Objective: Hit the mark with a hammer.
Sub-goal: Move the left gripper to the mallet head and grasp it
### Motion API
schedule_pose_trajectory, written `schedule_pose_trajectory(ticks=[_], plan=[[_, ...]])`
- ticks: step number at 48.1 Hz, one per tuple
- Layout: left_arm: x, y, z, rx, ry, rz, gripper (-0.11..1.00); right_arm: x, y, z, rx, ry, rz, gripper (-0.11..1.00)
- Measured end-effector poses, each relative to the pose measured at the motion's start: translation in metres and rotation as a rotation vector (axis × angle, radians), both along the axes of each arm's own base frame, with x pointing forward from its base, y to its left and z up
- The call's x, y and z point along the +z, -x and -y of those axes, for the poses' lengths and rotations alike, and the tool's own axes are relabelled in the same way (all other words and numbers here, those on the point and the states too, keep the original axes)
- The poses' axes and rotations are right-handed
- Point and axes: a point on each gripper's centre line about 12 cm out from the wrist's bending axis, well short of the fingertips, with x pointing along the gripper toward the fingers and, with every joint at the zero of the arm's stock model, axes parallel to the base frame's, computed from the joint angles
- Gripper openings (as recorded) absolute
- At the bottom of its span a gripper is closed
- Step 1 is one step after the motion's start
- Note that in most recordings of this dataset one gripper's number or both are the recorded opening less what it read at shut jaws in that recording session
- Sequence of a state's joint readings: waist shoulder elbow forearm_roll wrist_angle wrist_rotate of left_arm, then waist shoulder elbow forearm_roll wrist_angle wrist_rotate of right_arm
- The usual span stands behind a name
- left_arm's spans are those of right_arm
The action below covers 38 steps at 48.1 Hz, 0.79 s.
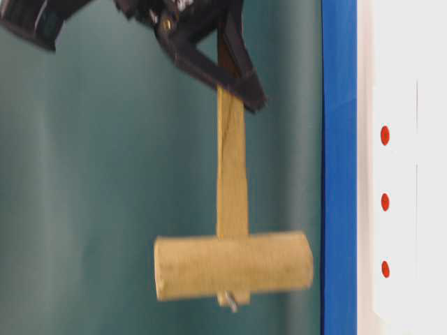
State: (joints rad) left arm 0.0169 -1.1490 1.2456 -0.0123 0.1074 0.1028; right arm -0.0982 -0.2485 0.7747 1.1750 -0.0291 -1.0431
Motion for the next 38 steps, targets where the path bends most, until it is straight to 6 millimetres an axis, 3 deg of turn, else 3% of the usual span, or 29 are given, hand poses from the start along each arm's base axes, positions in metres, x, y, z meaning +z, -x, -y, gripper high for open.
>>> schedule_pose_trajectory(ticks=[8,19,38], plan=[[0.0,0.0,0.0,0.002,0.0,0.002,0.83,-0.001,-0.015,0.0,0.007,0.001,-0.004,0.02],[-0.004,-0.003,0.0,0.002,-0.001,-0.005,0.83,0.001,-0.017,0.0,0.009,0.003,0.002,0.02],[-0.019,-0.041,-0.015,0.071,-0.002,0.028,0.83,0.006,-0.022,-0.007,0.031,0.007,0.015,0.02]])
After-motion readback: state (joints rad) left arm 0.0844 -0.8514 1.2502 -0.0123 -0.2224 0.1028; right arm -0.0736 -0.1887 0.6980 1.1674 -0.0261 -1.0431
